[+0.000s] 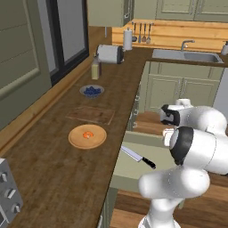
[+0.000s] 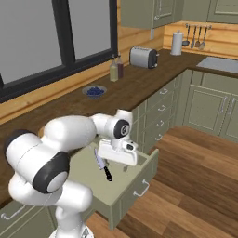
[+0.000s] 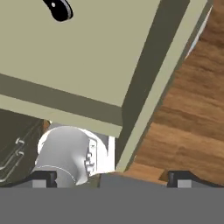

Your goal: Pick up the knife from the drawer and place it on the cutting board. Then place the meat from the plate to the cutting board.

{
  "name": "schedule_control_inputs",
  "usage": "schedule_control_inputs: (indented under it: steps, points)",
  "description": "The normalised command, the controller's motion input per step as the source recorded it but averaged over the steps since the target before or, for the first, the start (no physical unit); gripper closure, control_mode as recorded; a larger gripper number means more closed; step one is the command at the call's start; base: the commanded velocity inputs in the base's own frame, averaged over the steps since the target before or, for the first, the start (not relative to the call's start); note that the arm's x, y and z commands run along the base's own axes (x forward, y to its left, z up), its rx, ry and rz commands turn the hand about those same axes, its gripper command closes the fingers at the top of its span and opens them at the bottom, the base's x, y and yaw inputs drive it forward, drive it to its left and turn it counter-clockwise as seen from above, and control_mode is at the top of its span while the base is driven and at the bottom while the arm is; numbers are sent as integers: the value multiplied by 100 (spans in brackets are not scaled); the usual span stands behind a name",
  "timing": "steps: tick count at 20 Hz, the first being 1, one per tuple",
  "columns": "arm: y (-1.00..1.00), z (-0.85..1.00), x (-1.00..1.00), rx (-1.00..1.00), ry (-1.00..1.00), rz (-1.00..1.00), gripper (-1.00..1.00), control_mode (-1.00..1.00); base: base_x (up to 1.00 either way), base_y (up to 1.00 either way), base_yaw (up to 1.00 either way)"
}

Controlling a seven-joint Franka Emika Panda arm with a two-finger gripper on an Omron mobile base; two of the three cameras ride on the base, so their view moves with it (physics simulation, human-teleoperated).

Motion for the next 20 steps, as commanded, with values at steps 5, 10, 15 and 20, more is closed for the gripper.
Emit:
schedule_control_inputs:
  steps: [5, 10, 15, 20]
  points:
    - [70, -8, 14, 3, 0, 26, -100, -100, 0, 0, 0]
    - [63, -33, 33, 6, -1, 5, -100, -100, 0, 0, 0]
    - [23, -37, 49, 7, -4, 0, -100, -100, 0, 0, 0]
    - [3, -27, 36, 2, -5, 0, -100, -100, 0, 0, 0]
